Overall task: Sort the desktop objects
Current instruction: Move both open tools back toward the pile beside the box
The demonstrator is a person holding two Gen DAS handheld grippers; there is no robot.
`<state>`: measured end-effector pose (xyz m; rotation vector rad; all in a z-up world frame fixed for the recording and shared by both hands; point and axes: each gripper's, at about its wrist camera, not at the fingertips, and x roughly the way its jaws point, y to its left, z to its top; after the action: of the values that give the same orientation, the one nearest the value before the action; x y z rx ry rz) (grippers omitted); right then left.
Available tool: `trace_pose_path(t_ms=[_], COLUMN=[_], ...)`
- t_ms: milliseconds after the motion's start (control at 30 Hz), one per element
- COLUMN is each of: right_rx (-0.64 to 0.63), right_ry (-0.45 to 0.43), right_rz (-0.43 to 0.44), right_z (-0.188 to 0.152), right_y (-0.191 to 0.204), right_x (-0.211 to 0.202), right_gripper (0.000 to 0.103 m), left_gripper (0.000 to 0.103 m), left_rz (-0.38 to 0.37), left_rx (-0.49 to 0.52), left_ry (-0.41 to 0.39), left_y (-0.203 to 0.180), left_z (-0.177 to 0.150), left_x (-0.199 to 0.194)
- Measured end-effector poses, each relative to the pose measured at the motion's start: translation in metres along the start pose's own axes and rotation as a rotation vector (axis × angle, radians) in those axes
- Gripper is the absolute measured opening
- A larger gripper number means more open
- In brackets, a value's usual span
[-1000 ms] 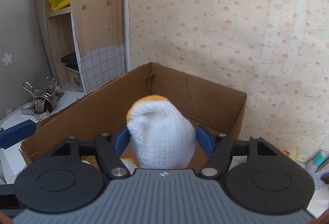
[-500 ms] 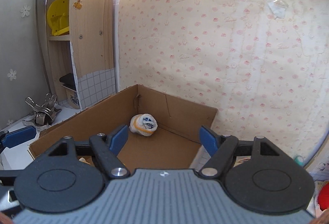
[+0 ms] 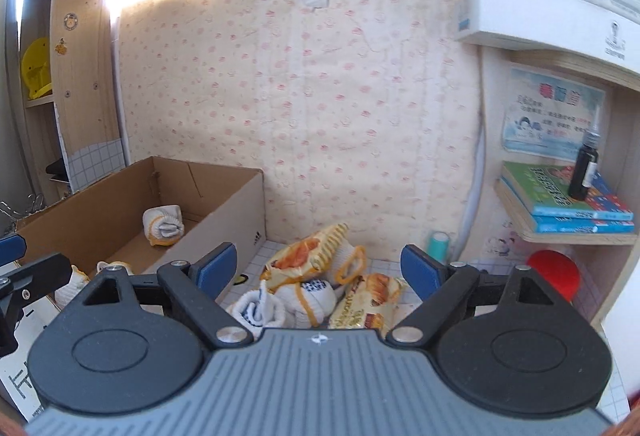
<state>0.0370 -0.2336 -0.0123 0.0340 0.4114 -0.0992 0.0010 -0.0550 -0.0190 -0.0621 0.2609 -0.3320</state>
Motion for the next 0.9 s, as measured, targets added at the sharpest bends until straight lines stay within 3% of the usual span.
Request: trace_pose_path(t_ms=[200, 633, 800, 900], right_rx=[0.044, 0.119, 0.138, 0.139], right_ry=[0.023, 0.046, 0.041, 0.041], right_rz=[-0.034, -0.051, -0.057, -0.060], right_z=[-0.025, -0.056, -0.059, -0.061], right_y=[-0.034, -0.076, -0.085, -0.087], right_x=[-0.011, -0.021, -0.022, -0.022], right_gripper=[0.087, 0.087, 0.087, 0.087], left_gripper=[0.082, 0.082, 0.082, 0.084], left_rz=[-0.071, -0.047, -0.101, -0.178], left_rx=[0.065, 0.138, 0.118, 0.112], left_ry=[0.073, 0.262, 0.362, 0.365], left_y=[-0.039, -0.048, -0.044, -0.045], left_z=[-0.029, -0.061, -0.068, -0.071], left_x=[0.023, 0.100, 0.124, 0.117])
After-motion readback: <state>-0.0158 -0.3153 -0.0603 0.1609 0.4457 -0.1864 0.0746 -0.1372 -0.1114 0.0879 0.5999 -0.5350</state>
